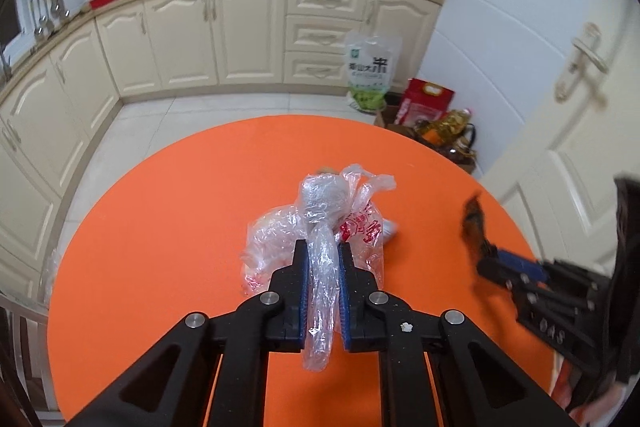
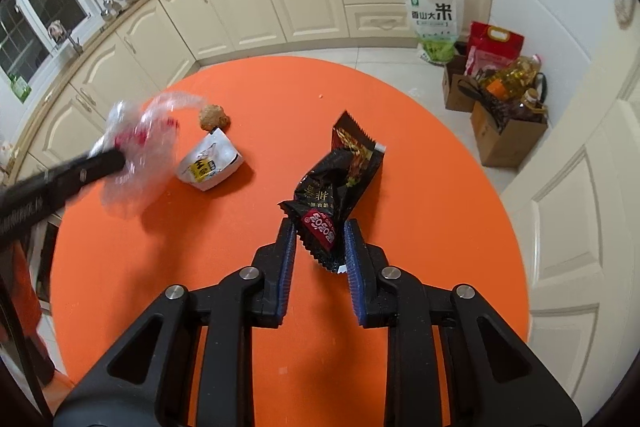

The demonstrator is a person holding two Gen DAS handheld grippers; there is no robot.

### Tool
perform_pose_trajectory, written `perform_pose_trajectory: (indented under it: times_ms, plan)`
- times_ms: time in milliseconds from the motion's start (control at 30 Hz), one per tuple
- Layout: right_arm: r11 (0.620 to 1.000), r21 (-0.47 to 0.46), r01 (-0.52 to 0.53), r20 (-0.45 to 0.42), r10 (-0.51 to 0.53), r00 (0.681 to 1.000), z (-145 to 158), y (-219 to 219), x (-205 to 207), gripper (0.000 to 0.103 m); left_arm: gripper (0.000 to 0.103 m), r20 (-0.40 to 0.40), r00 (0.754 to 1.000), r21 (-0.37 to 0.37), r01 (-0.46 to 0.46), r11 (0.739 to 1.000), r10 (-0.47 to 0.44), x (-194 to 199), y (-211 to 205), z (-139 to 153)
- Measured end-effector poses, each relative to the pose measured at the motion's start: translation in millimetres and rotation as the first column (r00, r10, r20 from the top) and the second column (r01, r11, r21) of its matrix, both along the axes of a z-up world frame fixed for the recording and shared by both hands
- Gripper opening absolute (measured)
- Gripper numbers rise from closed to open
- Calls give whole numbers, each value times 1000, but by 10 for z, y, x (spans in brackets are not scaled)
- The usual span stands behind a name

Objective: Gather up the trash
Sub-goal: 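Carry the clear bag in the left gripper while the right carries the black wrapper to the bin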

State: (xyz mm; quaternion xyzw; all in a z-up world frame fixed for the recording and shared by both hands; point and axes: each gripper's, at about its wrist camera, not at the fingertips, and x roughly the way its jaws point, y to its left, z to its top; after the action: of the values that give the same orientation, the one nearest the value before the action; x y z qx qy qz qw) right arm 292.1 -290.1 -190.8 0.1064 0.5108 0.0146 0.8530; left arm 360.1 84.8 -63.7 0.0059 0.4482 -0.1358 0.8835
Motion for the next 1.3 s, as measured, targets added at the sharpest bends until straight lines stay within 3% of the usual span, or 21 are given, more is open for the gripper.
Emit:
perform_pose_trajectory:
  times_ms: [167, 233, 300, 467, 567, 633, 700, 800, 867, 967, 1133, 1300]
  plan:
    - [999, 10, 40, 58, -40, 997, 236, -223, -473, 18, 8, 27, 996, 2, 90, 996, -90, -558, -383, 21]
    - [997, 15, 74, 81, -75, 994, 312, -394, -763, 5, 8, 26, 990, -12, 139, 990, -139, -786, -574, 26]
    - [994, 10, 108, 89, -108, 990, 353, -561, -988, 5, 8, 28, 981, -43, 192, 981, -191, -995, -774, 24]
    - [995, 38, 95, 42, -96, 994, 142, -758, -1164, 5, 8, 19, 986, -33, 164, 986, -164, -1213, -722, -80]
    - [996, 69, 54, 66, -59, 996, 77, -737, -1107, 14, 8, 8, 991, -24, 133, 991, -133, -1215, -629, -148]
    - [997, 39, 72, 65, -74, 995, 17, -724, -1015, 42, 8, 6, 994, -19, 109, 994, -108, -1216, -559, -191]
    - [995, 48, 82, 41, -84, 996, -88, -731, -911, 48, 8, -1, 996, -20, 86, 996, -86, -1176, -466, -228]
    - [996, 20, 83, 27, -83, 996, -187, -715, -779, 45, 8, 2, 998, -19, 68, 997, -68, -1159, -479, -230]
    - [995, -69, 71, 24, -69, 997, -193, -638, -732, 32, 8, 3, 998, -14, 61, 998, -61, -1109, -544, -227]
    - [996, -56, 63, 22, -62, 998, -182, -637, -777, 23, 8, -1, 997, -25, 81, 996, -81, -1120, -629, -214]
    - [991, -28, 133, 74, -131, 989, -28, -919, -1192, 21, 8, 10, 988, -35, 157, 987, -157, -1249, -1075, -162]
    - [964, -56, 260, 98, -254, 962, 45, -1379, -1938, 21, 8, -15, 962, -72, 272, 960, -274, -1611, -1766, -236]
